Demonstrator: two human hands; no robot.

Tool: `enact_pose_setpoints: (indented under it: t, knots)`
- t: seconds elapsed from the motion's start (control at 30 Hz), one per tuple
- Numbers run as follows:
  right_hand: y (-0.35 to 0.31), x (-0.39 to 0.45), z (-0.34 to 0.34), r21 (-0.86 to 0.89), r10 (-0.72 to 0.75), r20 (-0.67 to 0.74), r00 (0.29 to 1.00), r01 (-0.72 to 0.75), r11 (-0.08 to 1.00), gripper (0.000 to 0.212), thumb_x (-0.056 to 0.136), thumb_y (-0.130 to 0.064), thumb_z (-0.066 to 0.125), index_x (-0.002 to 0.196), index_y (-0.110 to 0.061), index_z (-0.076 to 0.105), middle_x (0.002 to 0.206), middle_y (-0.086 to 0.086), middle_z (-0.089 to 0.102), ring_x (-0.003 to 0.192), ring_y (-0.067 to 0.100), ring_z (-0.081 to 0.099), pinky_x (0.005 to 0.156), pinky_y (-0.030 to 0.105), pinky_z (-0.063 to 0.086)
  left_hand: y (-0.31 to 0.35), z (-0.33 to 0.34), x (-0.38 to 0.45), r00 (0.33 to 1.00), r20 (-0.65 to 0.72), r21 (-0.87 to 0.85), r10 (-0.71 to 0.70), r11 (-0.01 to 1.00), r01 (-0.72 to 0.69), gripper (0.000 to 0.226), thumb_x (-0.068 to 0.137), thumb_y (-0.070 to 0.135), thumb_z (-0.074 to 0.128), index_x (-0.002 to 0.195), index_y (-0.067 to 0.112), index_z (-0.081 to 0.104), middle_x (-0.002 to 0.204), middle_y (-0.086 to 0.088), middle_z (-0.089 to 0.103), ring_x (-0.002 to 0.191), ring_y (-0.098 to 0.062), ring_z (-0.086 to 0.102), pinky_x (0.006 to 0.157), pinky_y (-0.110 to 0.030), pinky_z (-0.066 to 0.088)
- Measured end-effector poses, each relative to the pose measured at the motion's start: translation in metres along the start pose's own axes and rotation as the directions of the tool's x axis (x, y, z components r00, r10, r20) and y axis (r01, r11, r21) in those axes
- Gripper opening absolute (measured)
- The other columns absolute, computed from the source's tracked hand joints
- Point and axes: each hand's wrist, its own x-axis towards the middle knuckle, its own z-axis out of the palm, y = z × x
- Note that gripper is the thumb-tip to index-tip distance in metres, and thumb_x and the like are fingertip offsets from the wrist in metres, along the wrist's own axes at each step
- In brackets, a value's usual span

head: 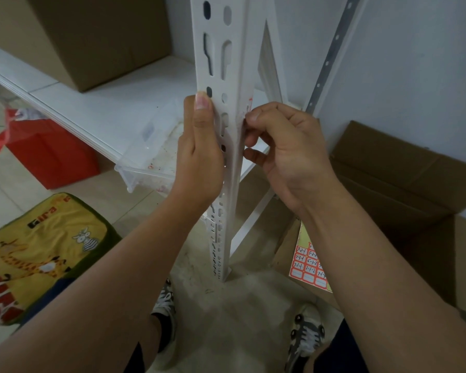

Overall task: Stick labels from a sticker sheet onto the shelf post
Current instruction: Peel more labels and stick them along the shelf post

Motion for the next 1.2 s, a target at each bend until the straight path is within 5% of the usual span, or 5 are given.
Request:
enact_pose_setpoints:
  t: [0.23,0.37,0.5,1.2]
  knots:
    - [0.0016,-0.0007,0.0020,0.004,-0.025,-0.041,0.999,0.026,1.000,0.022,0.086,-0.003,0.056,0.065,-0.008,0.061,0.056,0.000,0.056,0.062,0.012,0.054,0.067,0.034,0.048,0.0002,0.0014,0.0006,1.000,-0.018,0.005,0.001,1.000,0.000,0.070,0.094,0.056,0.018,0.122,0.002,0.053,0.109,-0.020,0.065,0.103,-0.024,0.065,0.092,-0.035,0.055]
    - [0.0047,-0.0021,-0.0002,0.020,-0.021,-0.022,1.000,0.021,1.000,0.021,0.088,-0.005,0.059,0.068,-0.009,0.061,0.059,-0.001,0.058,0.064,0.011,0.055,0.070,0.033,0.049,0.0013,0.0005,-0.0003,1.000,-0.013,-0.006,-0.022,1.000,0.022,0.070,0.092,0.057,0.018,0.125,0.006,0.053,0.111,-0.011,0.066,0.100,-0.009,0.066,0.081,-0.018,0.051]
    - [0.0067,-0.0040,-0.0061,0.036,-0.027,0.039,0.999,0.026,0.999,0.018,0.093,-0.013,0.060,0.076,-0.007,0.063,0.064,-0.002,0.060,0.069,0.012,0.058,0.073,0.032,0.051,0.0012,-0.0005,-0.0009,1.000,0.011,-0.022,-0.018,1.000,0.019,0.067,0.095,0.054,0.018,0.124,0.005,0.055,0.107,-0.006,0.069,0.098,-0.006,0.067,0.080,-0.016,0.051]
    - [0.0036,-0.0003,-0.0036,0.004,-0.012,-0.001,1.000,0.012,1.000,0.020,0.092,-0.007,0.057,0.073,-0.007,0.064,0.062,0.000,0.061,0.066,0.012,0.059,0.075,0.034,0.055,0.0011,0.0016,0.0002,1.000,-0.001,0.000,-0.003,1.000,0.003,0.068,0.094,0.055,0.017,0.124,0.005,0.053,0.107,-0.017,0.065,0.099,-0.022,0.065,0.082,-0.023,0.055]
